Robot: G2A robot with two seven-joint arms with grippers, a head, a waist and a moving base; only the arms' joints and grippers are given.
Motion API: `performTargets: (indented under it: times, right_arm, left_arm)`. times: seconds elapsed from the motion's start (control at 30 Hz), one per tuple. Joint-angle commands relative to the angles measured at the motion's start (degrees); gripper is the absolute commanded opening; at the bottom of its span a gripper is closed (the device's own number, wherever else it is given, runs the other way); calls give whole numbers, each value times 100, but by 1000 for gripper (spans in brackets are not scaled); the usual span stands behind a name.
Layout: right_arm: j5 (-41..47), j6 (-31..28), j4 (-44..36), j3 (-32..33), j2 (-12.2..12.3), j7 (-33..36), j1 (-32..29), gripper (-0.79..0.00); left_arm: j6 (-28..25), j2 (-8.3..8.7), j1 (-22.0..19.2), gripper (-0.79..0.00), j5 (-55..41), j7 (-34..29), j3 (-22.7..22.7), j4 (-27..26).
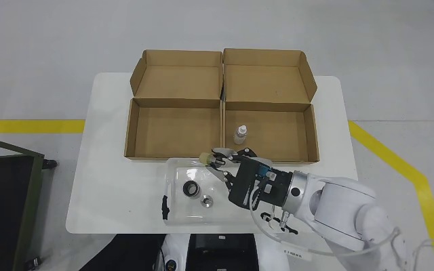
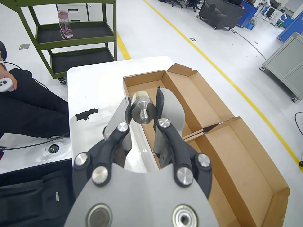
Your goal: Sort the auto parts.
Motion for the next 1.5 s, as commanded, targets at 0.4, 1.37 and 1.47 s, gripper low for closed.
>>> performTargets:
  times: [0.4,1.37,1.47]
  right_arm:
    - [-229,-248,1355,46,-24,-913,269,-785]
    - [324,-993,1485,1807,284,240,-45,-785]
    - [210,-947,1615,1705,297,416,-17,-785]
  left_arm:
    - [0,0,0,0,0,0,0,0]
    - [0,0,0,0,0,0,0,0]
    - [0,0,0,0,0,0,0,0]
